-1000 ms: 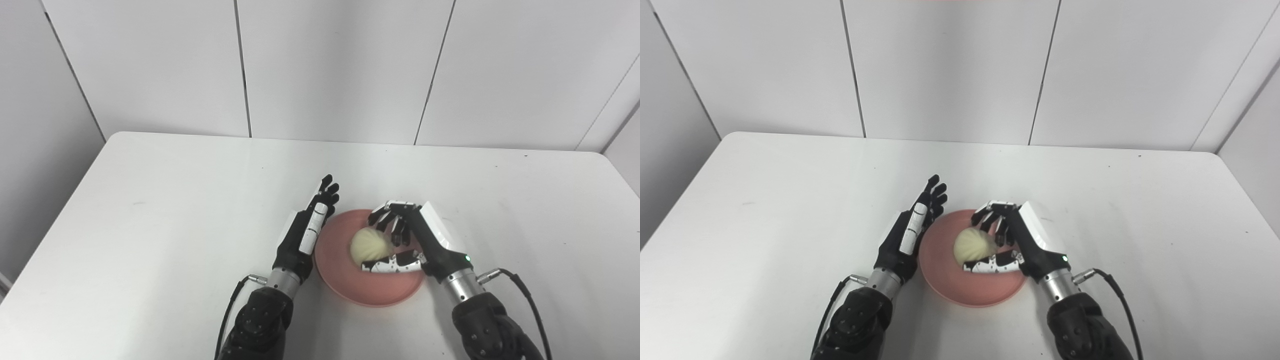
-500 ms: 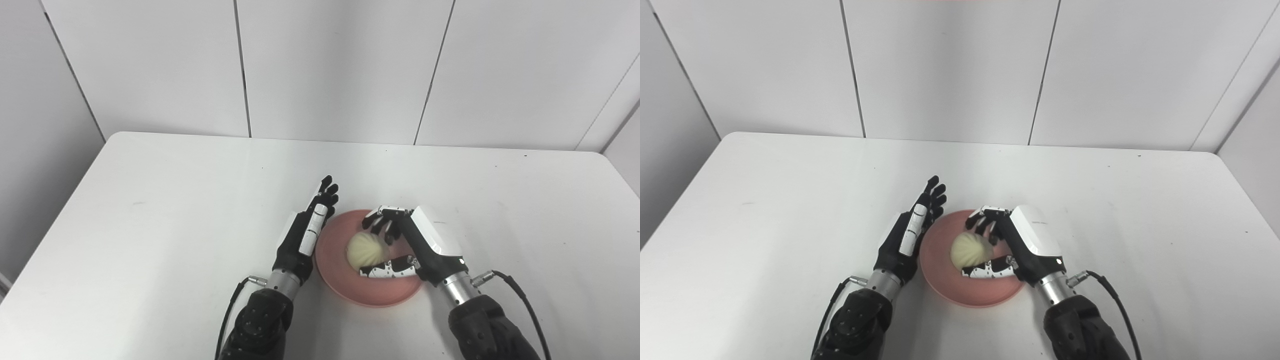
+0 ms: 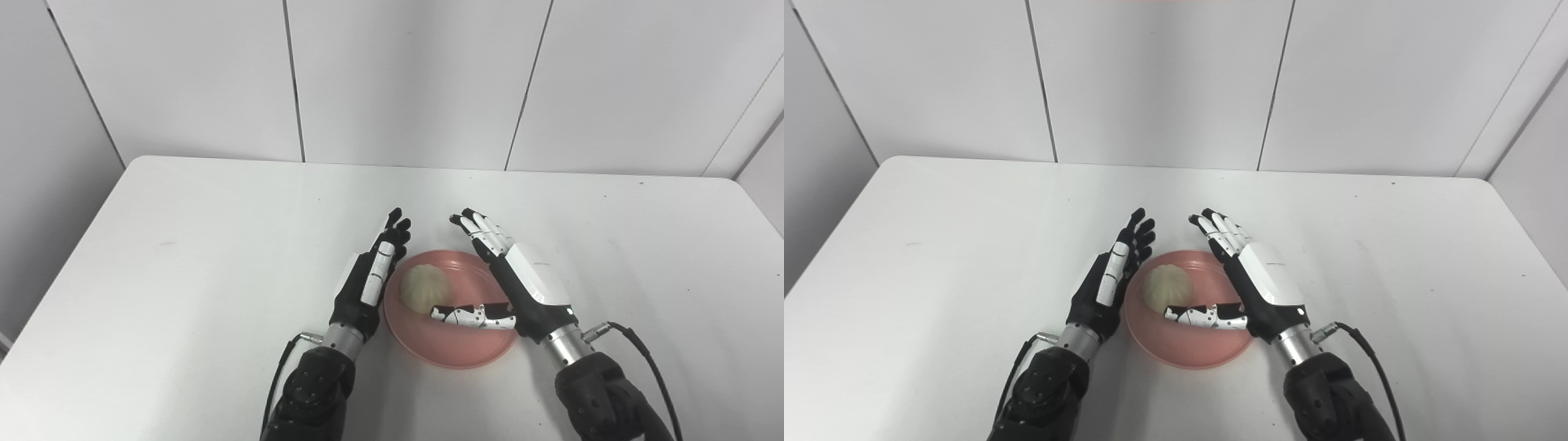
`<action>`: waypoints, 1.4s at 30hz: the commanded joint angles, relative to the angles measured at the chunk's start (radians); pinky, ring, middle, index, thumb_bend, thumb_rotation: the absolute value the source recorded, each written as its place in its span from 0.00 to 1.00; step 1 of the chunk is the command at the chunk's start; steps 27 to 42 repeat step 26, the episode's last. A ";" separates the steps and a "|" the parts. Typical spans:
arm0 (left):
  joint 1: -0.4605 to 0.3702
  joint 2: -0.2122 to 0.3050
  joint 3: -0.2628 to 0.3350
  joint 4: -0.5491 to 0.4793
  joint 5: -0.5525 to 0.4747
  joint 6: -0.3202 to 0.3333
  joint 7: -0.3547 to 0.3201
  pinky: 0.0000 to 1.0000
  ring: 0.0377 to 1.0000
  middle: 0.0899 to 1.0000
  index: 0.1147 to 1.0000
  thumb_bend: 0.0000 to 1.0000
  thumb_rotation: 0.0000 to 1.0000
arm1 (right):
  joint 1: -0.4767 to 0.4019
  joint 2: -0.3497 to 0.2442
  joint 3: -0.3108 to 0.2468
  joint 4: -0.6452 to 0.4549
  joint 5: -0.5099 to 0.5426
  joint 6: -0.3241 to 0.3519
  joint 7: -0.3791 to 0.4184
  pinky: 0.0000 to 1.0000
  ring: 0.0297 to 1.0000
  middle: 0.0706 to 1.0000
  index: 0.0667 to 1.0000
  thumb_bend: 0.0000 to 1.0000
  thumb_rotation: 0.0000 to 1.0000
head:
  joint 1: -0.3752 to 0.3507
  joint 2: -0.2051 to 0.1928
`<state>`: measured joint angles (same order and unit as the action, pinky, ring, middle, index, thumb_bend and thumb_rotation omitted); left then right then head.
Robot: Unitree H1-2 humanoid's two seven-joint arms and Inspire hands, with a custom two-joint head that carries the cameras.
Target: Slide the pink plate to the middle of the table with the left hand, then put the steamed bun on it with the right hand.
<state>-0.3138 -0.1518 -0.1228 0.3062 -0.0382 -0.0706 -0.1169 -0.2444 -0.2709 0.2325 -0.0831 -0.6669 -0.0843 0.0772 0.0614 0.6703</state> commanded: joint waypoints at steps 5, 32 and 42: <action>0.012 0.032 0.026 -0.042 -0.021 0.034 -0.010 1.00 1.00 1.00 1.00 0.70 1.00 | -0.009 0.014 -0.012 0.005 -0.002 -0.033 -0.054 0.97 0.99 0.99 0.91 0.67 0.67 | 0.003 -0.002; 0.043 0.023 0.014 -0.028 0.099 -0.081 0.098 1.00 1.00 1.00 1.00 0.68 1.00 | 0.023 0.107 -0.245 0.151 0.715 -0.100 -0.009 1.00 1.00 1.00 1.00 0.65 0.91 | 0.131 -0.049; 0.043 0.023 0.014 -0.028 0.099 -0.081 0.098 1.00 1.00 1.00 1.00 0.68 1.00 | 0.023 0.107 -0.245 0.151 0.715 -0.100 -0.009 1.00 1.00 1.00 1.00 0.65 0.91 | 0.131 -0.049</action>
